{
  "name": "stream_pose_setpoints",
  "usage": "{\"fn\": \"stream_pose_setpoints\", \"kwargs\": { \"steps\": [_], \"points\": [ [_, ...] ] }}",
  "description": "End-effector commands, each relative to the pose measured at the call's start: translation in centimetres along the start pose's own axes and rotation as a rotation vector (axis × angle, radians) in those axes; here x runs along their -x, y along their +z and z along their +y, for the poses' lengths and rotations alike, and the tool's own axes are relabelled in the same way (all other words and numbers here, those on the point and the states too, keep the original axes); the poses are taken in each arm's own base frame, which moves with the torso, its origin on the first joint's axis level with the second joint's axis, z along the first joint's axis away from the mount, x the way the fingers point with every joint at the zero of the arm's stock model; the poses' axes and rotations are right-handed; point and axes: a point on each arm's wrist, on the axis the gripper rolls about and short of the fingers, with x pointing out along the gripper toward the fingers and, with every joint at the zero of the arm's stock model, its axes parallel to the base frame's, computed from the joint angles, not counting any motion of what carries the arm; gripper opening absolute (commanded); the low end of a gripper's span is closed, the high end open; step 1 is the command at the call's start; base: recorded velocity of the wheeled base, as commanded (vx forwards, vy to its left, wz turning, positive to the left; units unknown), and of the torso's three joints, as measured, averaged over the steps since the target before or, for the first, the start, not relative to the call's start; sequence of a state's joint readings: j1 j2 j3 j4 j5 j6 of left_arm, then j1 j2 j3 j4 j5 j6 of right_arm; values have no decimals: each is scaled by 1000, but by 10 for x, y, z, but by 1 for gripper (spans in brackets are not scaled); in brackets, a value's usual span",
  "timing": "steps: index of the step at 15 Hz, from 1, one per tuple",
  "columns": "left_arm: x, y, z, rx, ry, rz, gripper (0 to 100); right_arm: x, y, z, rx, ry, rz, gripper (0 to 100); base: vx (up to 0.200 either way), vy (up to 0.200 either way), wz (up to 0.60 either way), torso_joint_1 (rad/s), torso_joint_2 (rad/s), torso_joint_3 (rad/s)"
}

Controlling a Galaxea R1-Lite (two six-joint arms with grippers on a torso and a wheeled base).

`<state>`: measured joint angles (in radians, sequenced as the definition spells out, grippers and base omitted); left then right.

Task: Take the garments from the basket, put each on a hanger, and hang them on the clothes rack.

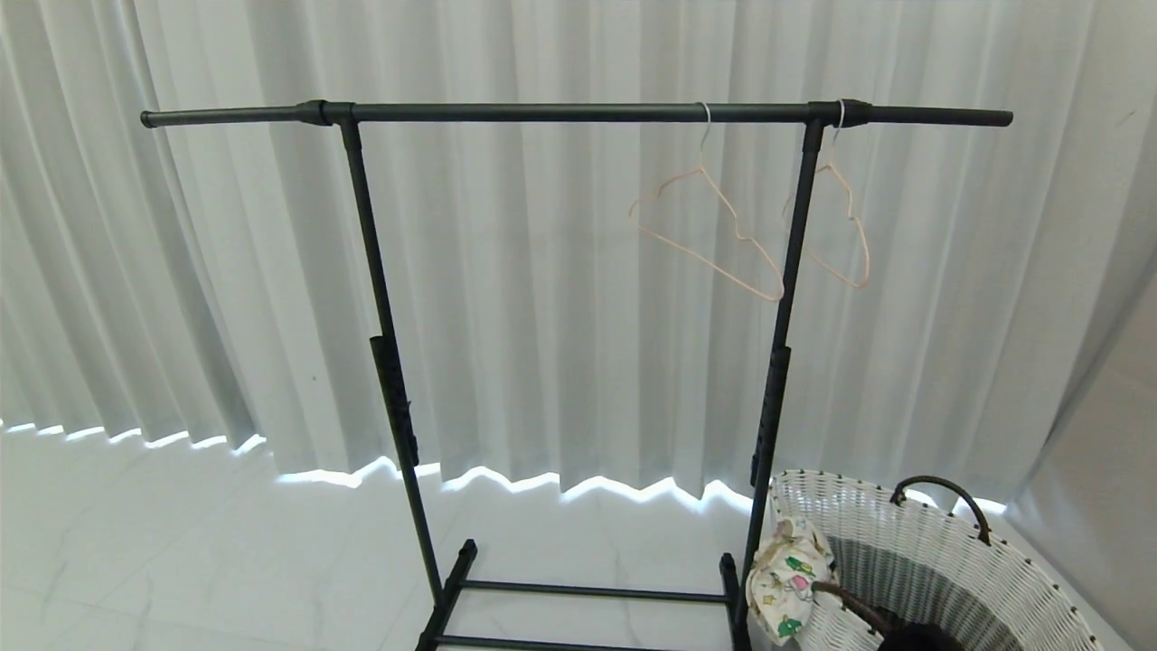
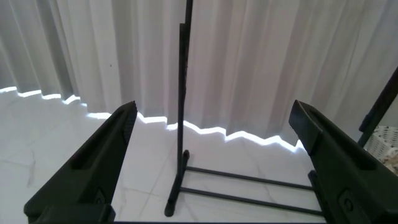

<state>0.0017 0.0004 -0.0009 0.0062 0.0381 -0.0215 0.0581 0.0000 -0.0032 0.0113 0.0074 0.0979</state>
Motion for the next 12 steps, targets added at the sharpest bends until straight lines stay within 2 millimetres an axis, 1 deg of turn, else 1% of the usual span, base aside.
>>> {"fn": "stream_pose_setpoints", "kwargs": {
  "steps": [1, 6, 7, 8, 9, 10, 11, 12],
  "points": [
    [0, 0, 0, 0, 2, 0, 100, 0, 0, 0, 3, 0, 1, 100, 200, 0, 0, 7, -7, -2],
    [0, 0, 0, 0, 0, 0, 100, 0, 1, 0, 27, 1, -13, 100, 0, 0, 0, 0, 0, 0],
    [0, 0, 0, -2, 0, 2, 100, 4, 15, 2, 24, 32, -75, 100, 0, 0, 0, 0, 0, 0],
    [0, 0, 0, -2, 0, 2, 100, 14, 42, 5, 23, 99, -155, 100, 0, 0, 0, 0, 0, 0],
    [0, 0, 0, -2, 0, 0, 100, 8, 73, 7, 30, 151, -109, 100, 0, 0, 0, 0, 0, 0],
    [0, 0, 0, -2, 2, 0, 100, -9, 100, 10, 52, 199, -26, 100, 0, 0, 0, 0, 0, 0],
    [0, 0, 0, -2, 2, 2, 100, -36, 116, 15, 99, 205, 113, 100, 0, 0, 0, 0, 0, 0],
    [0, 0, 0, -2, 2, 2, 100, -68, 126, 19, 158, 176, 277, 100, 0, 0, 0, 0, 0, 0]
  ]
}}
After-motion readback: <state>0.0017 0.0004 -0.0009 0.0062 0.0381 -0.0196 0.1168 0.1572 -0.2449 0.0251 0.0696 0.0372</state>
